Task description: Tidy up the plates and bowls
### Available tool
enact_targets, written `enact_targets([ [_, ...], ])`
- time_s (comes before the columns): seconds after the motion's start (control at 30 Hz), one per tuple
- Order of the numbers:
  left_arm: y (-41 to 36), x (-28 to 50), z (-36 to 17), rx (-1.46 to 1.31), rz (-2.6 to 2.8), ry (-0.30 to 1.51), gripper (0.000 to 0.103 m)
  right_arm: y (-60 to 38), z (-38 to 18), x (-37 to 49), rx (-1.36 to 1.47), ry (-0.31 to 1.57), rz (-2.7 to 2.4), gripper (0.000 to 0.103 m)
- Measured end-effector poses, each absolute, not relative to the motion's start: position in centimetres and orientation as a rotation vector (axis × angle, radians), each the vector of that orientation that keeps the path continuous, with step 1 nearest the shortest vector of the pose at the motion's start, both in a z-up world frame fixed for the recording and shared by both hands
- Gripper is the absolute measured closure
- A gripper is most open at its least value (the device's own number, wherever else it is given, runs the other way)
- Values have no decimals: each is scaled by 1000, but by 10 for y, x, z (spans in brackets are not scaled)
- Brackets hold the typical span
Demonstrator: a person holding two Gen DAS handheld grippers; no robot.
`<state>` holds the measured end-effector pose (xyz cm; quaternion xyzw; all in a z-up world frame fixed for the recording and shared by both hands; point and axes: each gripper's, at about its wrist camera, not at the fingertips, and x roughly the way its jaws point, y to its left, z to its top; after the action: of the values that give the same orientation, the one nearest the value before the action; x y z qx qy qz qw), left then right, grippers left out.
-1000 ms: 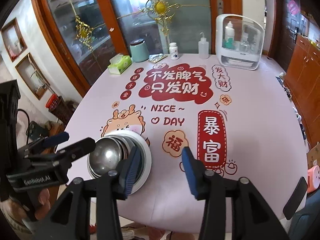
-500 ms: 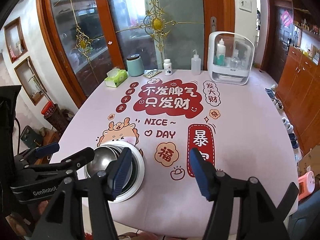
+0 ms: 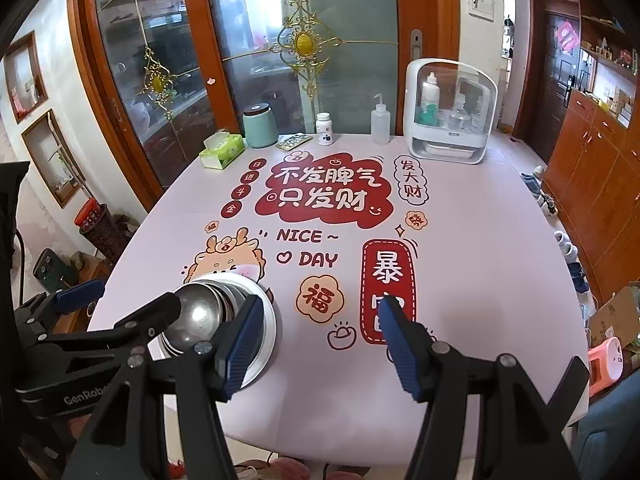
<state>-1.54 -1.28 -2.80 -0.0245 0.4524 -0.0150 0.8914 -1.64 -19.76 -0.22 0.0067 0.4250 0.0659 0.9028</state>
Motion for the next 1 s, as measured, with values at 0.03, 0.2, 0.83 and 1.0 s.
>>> enact_targets([
  [0.03, -14, -15, -27, -47, -30, 937, 1, -198, -2, -17, 12, 876, 133, 43],
  [0.2, -17, -16, -25, -31, -26, 933, 1, -199, -1, -17, 13, 874, 125, 43],
  [0.83, -14, -18, -19, -24, -18, 910, 1, -195, 5, -21, -1, 848, 122, 43],
  [1.0, -13, -18, -19, -24, -16, 910, 1, -193, 8, -22, -7, 843, 126, 43],
])
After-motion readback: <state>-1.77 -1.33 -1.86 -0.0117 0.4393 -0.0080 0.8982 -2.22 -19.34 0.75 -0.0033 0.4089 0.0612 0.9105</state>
